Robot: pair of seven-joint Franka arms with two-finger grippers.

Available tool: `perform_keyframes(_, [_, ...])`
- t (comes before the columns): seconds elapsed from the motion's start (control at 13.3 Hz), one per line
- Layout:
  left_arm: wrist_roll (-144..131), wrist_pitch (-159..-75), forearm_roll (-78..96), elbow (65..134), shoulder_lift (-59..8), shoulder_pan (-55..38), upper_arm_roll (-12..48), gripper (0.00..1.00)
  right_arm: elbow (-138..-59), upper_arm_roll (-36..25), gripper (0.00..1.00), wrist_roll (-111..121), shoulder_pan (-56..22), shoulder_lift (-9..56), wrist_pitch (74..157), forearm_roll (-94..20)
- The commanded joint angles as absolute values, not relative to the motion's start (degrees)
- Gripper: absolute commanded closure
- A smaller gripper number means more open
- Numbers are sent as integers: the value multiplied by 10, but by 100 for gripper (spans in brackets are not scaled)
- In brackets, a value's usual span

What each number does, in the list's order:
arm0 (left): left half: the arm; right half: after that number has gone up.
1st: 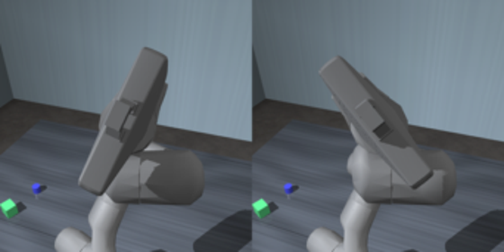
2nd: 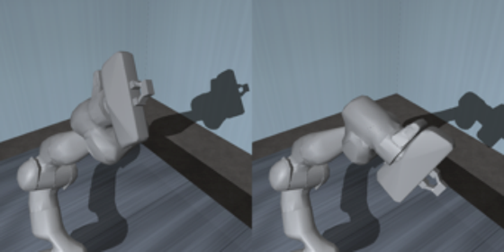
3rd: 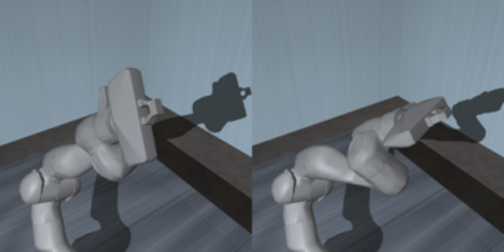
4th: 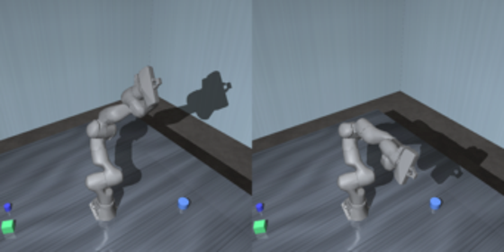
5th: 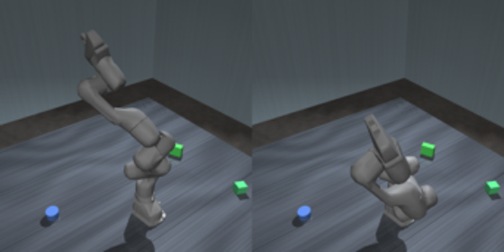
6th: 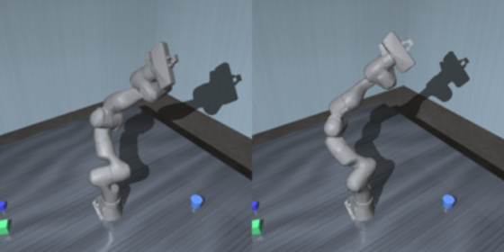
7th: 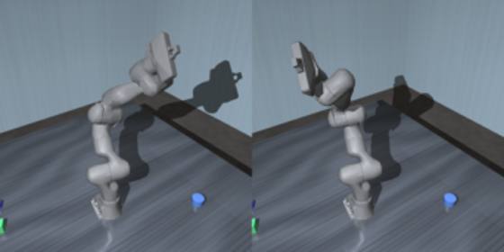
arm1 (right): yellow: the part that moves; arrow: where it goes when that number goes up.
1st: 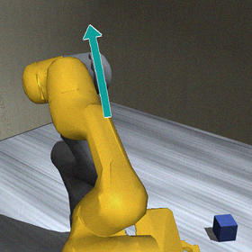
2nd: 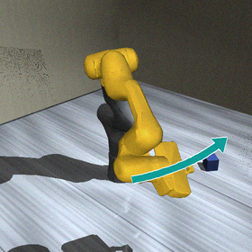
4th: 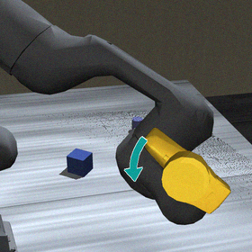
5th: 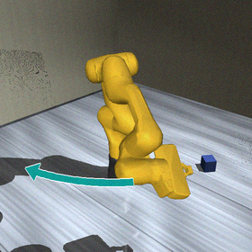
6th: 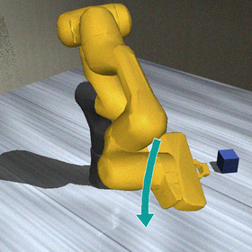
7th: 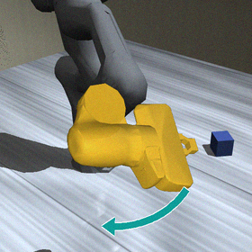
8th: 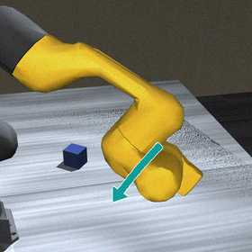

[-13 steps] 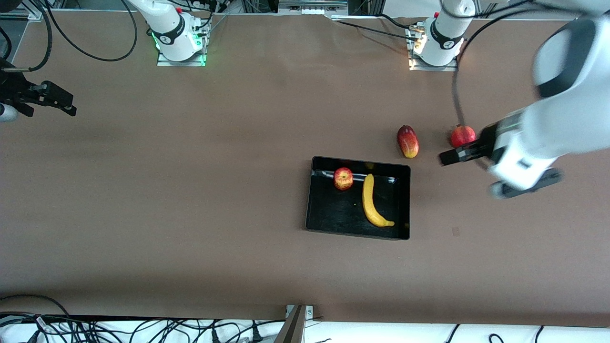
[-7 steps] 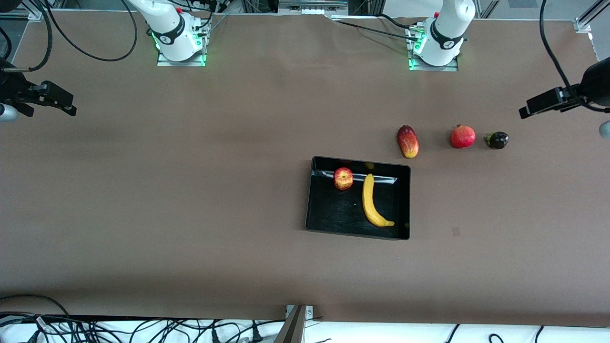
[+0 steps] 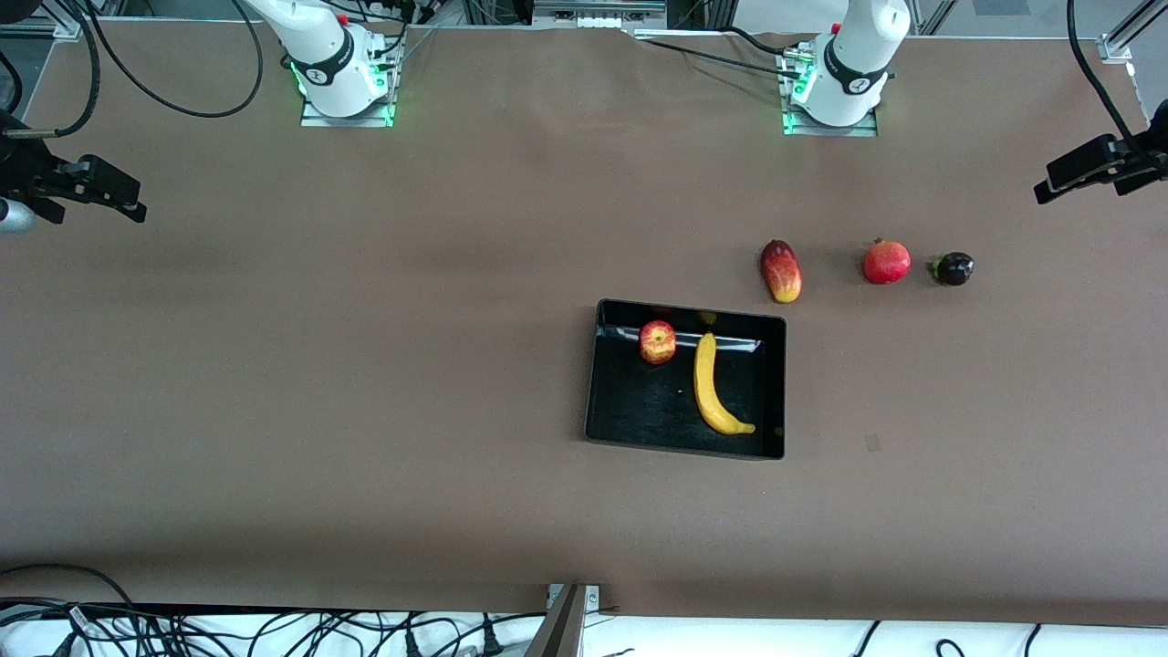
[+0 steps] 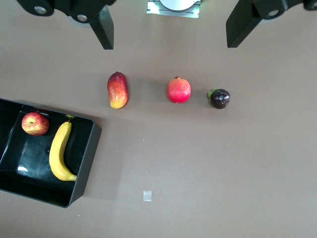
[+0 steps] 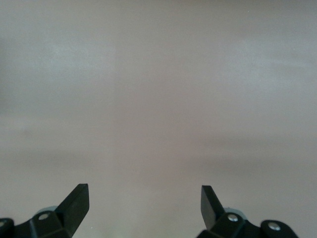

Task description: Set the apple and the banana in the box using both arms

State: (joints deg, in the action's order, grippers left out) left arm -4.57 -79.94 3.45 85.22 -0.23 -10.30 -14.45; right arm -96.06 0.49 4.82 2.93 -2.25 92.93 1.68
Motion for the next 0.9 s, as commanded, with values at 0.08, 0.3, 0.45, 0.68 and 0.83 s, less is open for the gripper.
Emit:
perform_keyframes(0.08, [-30,-858,7,946,66,-104,-134,0,-955,10,0,51,38,-25,922,6])
perform_keyframes(0.3, [-27,-863,7,948,69,-104,-133,0,-955,10,0,51,38,-25,922,6])
perform_keyframes(0.45, [-27,-863,5,951,69,-102,-118,0,-955,10,0,50,38,-25,922,6])
perform_keyframes(0.68, [-28,-863,-15,951,67,-103,-109,0,-955,10,0,49,38,-25,921,6])
perform_keyframes(0.83, [-29,-868,-14,951,65,-103,-109,0,-955,10,0,49,38,-25,921,6])
